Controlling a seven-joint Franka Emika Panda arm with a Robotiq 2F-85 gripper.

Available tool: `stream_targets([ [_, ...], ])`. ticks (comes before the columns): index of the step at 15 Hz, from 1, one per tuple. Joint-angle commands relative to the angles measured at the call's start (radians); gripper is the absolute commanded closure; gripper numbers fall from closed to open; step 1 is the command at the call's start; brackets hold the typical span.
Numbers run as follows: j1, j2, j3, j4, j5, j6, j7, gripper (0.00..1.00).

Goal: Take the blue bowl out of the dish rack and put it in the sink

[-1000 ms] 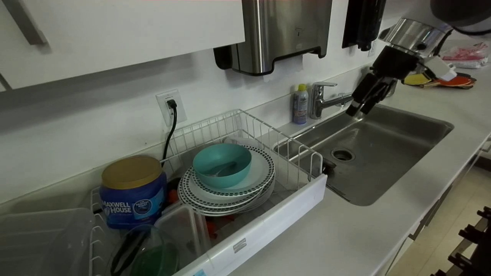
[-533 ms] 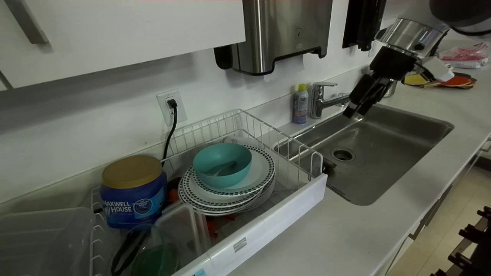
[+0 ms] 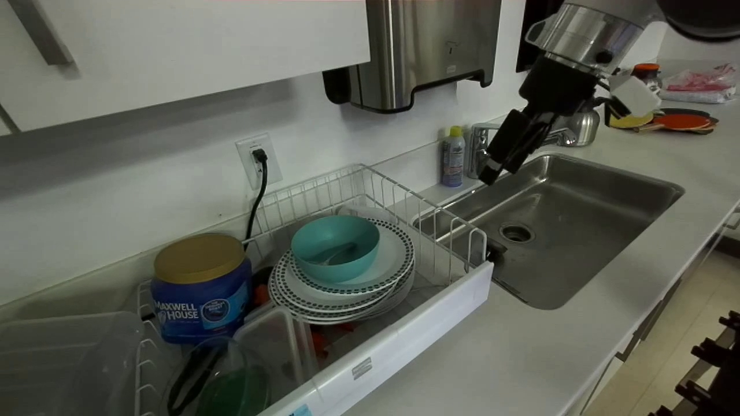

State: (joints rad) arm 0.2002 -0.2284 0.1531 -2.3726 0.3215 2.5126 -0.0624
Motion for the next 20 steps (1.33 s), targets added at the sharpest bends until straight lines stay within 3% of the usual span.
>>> stream_targets([
  [1,0.006,0.11,0.073,0.126,-0.113,0.016,0.16,0.0],
  [4,0.013,0.22,0.092,0.215,-0.115,0.055,0.237,0.0],
  [9,0.03,0.422,0.088,0.335,-0.11,0.237,0.327,0.0],
  [13,0.104,0.549,0.022,0.408,-0.26,0.298,0.48,0.0],
  [14,0.091,0.562,0.054,0.423,-0.216,0.277,0.419,0.0],
  [15,0.083,0.52,0.042,0.369,-0.213,0.28,0.417,0.0],
  [20,0.099,0.562,0.045,0.411,-0.212,0.28,0.414,0.0],
])
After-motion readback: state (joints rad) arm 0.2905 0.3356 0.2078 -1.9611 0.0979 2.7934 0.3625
